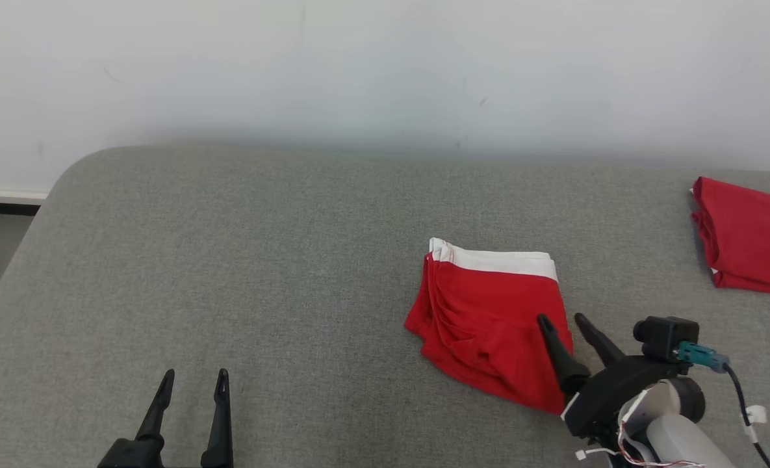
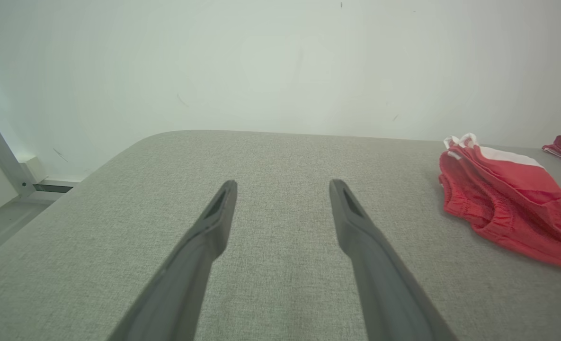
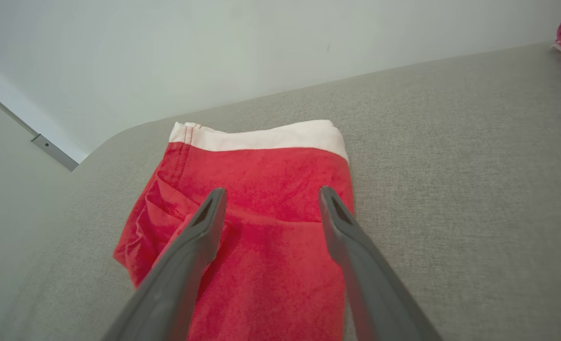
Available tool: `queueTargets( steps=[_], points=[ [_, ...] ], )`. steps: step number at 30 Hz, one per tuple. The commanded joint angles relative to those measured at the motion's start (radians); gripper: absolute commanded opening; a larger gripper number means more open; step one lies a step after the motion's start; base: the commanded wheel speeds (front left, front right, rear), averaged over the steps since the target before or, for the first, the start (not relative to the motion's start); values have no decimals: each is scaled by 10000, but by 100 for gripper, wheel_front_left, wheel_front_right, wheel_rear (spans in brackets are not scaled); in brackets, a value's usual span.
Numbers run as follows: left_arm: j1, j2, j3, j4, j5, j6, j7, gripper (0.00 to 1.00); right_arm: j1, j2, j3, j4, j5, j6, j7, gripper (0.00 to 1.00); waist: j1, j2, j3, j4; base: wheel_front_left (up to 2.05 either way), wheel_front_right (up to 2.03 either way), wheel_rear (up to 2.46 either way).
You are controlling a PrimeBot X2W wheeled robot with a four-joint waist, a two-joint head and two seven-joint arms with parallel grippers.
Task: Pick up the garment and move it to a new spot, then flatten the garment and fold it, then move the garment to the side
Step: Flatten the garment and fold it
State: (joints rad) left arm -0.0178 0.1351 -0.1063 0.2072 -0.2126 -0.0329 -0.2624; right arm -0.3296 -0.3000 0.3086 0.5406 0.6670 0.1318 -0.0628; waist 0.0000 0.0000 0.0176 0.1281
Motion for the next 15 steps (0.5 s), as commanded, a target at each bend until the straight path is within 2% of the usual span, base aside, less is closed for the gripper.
queueTargets(
  steps=[1, 7, 8, 9, 10, 11, 15],
  points=[
    [-28, 26, -6, -23, 114, 0, -31, 100, 74, 147, -35, -87, -57, -29, 81, 100, 0, 0, 79, 65, 0, 0, 0],
    [-262, -7, -59, 46, 144, -85, -29, 100, 172, 798, -181, 32, -57, -29, 546, 100, 0, 0, 252, 366, 0, 0, 0],
    [-281, -13, -79, 64, 149, -82, -29, 100, 153, 866, -197, 125, -69, -29, 625, 76, 0, 0, 274, 430, 0, 0, 0],
    [-280, -14, -74, 76, 152, -82, -29, 100, 132, 924, -196, 222, -99, -29, 688, 36, 0, 0, 283, 479, 0, 0, 0],
    [-284, -21, -95, 98, 158, -90, -29, 100, 110, 967, -221, 316, -126, -29, 693, 22, 0, 0, 290, 540, 0, 0, 0],
    [-297, -32, -94, 111, 153, -90, -29, 100, 87, 1024, -211, 401, -128, -29, 713, 0, 0, 0, 293, 586, 0, 0, 0],
    [-287, -18, -58, 135, 149, -95, -31, 100, 30, 1140, -13, 476, -172, -29, 541, 0, 0, 0, 271, 704, 0, 0, 0]
  ],
)
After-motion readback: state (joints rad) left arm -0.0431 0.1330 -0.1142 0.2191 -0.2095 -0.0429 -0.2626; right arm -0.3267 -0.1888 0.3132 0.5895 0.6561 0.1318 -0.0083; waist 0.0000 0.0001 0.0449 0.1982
